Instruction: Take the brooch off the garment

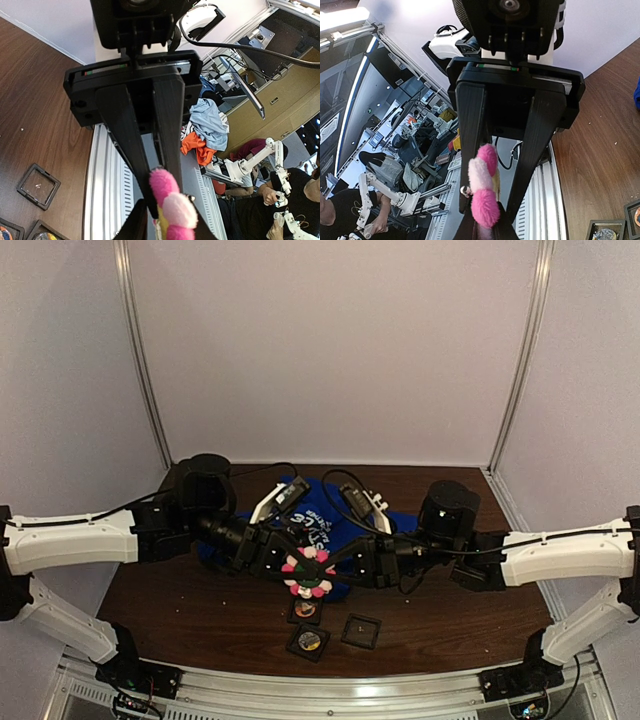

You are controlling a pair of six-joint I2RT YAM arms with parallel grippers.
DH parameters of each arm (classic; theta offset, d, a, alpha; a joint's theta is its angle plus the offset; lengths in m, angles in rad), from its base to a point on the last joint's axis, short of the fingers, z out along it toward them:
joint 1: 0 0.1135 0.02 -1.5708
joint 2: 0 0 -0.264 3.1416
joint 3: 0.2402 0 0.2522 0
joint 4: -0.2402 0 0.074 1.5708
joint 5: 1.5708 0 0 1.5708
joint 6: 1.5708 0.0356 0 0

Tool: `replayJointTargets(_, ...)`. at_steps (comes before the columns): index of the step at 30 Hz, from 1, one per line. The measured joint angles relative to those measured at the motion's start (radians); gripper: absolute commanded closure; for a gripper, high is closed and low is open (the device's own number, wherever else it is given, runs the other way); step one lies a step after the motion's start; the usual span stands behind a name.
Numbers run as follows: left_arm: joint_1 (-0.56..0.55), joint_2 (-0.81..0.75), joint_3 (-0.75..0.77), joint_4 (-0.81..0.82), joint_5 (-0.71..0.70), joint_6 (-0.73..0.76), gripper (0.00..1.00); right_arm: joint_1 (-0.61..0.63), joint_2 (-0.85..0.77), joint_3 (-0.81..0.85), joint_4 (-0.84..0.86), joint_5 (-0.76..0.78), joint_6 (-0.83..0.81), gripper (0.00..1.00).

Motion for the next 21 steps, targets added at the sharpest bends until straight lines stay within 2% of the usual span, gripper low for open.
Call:
replayJointTargets(8, 0.0, 0.014, 0.0, -0.021, 0.029, 0.007, 0.79, 0.005, -0.005, 0.03, -0.108, -0.001, -0.026, 1.0)
replayJointTargets(21, 0.001, 0.048, 0.019, -0.172, 0.019, 0.066, 0.75, 0.014, 0.056, 0.08, -0.234, 0.033, -0.024, 1.0)
